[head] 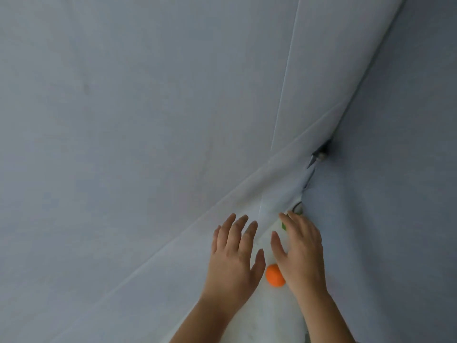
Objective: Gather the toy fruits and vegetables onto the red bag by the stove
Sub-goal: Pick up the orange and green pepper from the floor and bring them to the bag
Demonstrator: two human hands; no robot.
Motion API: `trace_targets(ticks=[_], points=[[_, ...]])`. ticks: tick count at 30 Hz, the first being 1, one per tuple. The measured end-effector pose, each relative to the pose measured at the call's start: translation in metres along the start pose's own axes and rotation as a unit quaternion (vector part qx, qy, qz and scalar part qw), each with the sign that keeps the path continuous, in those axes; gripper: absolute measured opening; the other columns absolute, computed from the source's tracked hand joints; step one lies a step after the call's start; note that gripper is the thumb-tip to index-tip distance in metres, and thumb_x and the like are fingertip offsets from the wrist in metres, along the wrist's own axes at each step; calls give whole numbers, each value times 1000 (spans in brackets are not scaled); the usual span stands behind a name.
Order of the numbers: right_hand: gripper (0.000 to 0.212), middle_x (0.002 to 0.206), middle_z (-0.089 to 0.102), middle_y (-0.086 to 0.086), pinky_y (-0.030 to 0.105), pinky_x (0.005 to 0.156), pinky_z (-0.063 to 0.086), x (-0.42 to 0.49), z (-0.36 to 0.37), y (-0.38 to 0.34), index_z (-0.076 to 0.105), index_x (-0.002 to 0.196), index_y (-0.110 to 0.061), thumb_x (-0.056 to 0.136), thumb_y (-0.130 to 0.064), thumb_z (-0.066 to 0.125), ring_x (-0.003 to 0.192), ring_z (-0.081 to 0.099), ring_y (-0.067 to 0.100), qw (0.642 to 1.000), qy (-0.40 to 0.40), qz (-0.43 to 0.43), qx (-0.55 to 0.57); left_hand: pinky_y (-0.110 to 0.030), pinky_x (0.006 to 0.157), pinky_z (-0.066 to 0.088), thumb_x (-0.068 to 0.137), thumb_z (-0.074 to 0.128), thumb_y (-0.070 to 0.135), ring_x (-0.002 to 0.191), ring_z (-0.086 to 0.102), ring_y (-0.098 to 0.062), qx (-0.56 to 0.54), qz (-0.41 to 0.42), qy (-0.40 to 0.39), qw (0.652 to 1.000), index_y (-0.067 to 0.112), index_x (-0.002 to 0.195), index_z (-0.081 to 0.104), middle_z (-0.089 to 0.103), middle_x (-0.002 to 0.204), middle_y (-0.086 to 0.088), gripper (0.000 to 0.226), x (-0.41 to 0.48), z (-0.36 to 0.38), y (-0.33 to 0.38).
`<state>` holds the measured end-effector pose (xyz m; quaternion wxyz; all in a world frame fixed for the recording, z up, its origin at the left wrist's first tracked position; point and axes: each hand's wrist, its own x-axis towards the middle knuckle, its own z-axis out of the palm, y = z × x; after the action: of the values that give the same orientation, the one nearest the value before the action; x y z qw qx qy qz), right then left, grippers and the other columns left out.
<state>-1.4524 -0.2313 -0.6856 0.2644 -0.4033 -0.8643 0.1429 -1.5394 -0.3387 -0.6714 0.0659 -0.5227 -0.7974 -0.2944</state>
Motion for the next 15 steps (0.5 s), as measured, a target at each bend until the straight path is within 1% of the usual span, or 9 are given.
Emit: trace_targets(ticks=[1,4,8,11,13,15], points=[[42,110,64,19,53,82,48,3,15,10,64,106,-3,67,-12,78,101,59,39,1000,-1,6,-1,-51,93,43,83,49,30,124,39,-28,-5,9,-1,1000,13,121,47,57,122,-10,42,2,17,-8],[40,109,64,19,49,82,49,8,66,50,63,107,-3,70,-13,75,100,58,37,1000,-6,28,-9,-50,94,42,83,49,29,123,39,-29,-12,29,-3,1000,12,122,47,57,123,-12,43,-1,77,-37],[41,109,64,19,47,85,48,2,129,102,63,108,-3,71,-13,75,101,58,37,998,-20,66,-4,-45,95,43,82,48,31,121,46,-31,0,29,-14,999,10,119,52,59,121,-12,43,-14,152,-67],[43,112,62,18,46,84,47,-14,170,131,62,111,-5,71,-16,75,104,56,35,997,-38,68,-13,-44,92,45,82,46,35,118,49,-31,22,54,-40,998,13,121,49,60,121,-11,45,-34,198,-88],[43,114,61,17,46,83,49,-21,195,150,61,113,-7,73,-18,74,106,55,33,996,-48,75,-16,-44,91,46,81,44,38,119,46,-29,28,68,-64,995,15,121,46,60,122,-10,46,-45,227,-102],[43,118,59,16,47,85,49,-23,217,164,59,116,-7,76,-20,71,110,52,32,995,-52,87,-12,-43,91,45,81,44,41,120,43,-26,28,63,-91,993,17,122,45,60,123,-8,49,-52,253,-113]])
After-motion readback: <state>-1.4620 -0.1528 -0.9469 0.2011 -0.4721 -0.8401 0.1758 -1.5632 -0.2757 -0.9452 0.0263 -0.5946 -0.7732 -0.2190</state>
